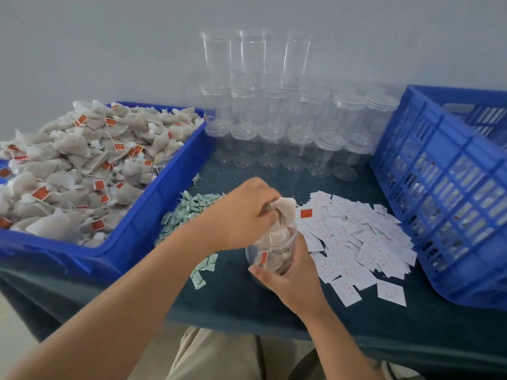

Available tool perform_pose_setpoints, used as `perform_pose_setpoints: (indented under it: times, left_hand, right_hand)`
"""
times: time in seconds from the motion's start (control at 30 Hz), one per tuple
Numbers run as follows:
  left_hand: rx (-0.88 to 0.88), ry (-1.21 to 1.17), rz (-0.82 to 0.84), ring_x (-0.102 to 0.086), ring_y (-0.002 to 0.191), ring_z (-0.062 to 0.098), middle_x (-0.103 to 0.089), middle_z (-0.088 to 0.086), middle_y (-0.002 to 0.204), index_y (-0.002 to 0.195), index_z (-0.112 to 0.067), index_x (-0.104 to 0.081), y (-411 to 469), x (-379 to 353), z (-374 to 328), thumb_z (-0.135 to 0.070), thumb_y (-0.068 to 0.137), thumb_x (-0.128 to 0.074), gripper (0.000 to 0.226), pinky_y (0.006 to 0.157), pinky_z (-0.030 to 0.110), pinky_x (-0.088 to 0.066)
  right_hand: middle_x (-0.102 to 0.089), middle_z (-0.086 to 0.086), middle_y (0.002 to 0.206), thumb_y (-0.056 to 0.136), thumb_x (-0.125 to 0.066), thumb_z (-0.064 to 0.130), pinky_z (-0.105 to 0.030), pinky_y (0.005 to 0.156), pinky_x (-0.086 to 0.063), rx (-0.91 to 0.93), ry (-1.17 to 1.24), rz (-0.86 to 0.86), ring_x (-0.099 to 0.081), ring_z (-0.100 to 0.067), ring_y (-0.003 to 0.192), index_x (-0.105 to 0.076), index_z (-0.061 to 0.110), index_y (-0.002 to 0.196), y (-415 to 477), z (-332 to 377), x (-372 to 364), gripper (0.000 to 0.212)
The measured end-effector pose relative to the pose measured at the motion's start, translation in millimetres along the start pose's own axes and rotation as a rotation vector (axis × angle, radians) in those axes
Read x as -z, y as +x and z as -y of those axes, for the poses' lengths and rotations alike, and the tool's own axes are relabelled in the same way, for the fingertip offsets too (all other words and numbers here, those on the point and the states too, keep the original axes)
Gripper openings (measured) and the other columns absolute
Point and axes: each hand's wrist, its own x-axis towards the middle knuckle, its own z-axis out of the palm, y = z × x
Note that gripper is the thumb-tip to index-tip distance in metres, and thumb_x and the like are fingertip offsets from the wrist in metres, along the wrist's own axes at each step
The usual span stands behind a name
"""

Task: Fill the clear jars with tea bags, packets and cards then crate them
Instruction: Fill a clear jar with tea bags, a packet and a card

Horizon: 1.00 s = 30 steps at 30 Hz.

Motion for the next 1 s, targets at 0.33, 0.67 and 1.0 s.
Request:
perform_pose_setpoints:
  times: [0.33, 0.67, 1.0]
  left_hand:
    - [-0.025, 0.070, 0.065, -0.064, 0.094, -0.003, -0.071, -0.023, 0.098, 0.101, -0.043, -0.076, -15.3, 13.7, -0.1, -0.033, 0.092, -0.073, 0.014, 0.080, 0.020, -0.051]
    - [-0.084, 0.387, 0.602, -0.055, 0.079, 0.011, -0.059, -0.017, 0.078, 0.110, -0.034, -0.077, 16.9, 5.5, -24.2, -0.019, 0.101, -0.050, 0.032, 0.069, 0.028, -0.041]
    - [0.210, -0.223, -0.251, -0.070, 0.077, 0.003, -0.075, -0.017, 0.086, 0.090, -0.040, -0.074, -14.1, 28.6, 51.5, -0.042, 0.093, -0.075, 0.003, 0.072, 0.025, -0.058]
  right_hand:
    - [-0.070, 0.020, 0.129, 0.068, -0.096, 0.058, -0.030, 0.092, -0.061, -0.016, 0.019, 0.019, -0.071, -0.006, 0.117, -0.049, 0.048, 0.137, 0.1, -4.8, 0.0, 0.084]
    - [-0.068, 0.017, 0.133, 0.069, -0.096, 0.055, -0.027, 0.093, -0.056, -0.008, 0.018, 0.038, -0.068, -0.010, 0.122, -0.048, 0.046, 0.142, -2.6, -6.0, 0.4, 0.088]
    - [-0.065, 0.028, 0.135, 0.063, -0.095, 0.062, -0.011, 0.091, -0.052, -0.023, 0.005, 0.029, -0.065, 0.005, 0.122, -0.045, 0.051, 0.141, -2.4, -5.7, 1.4, 0.093]
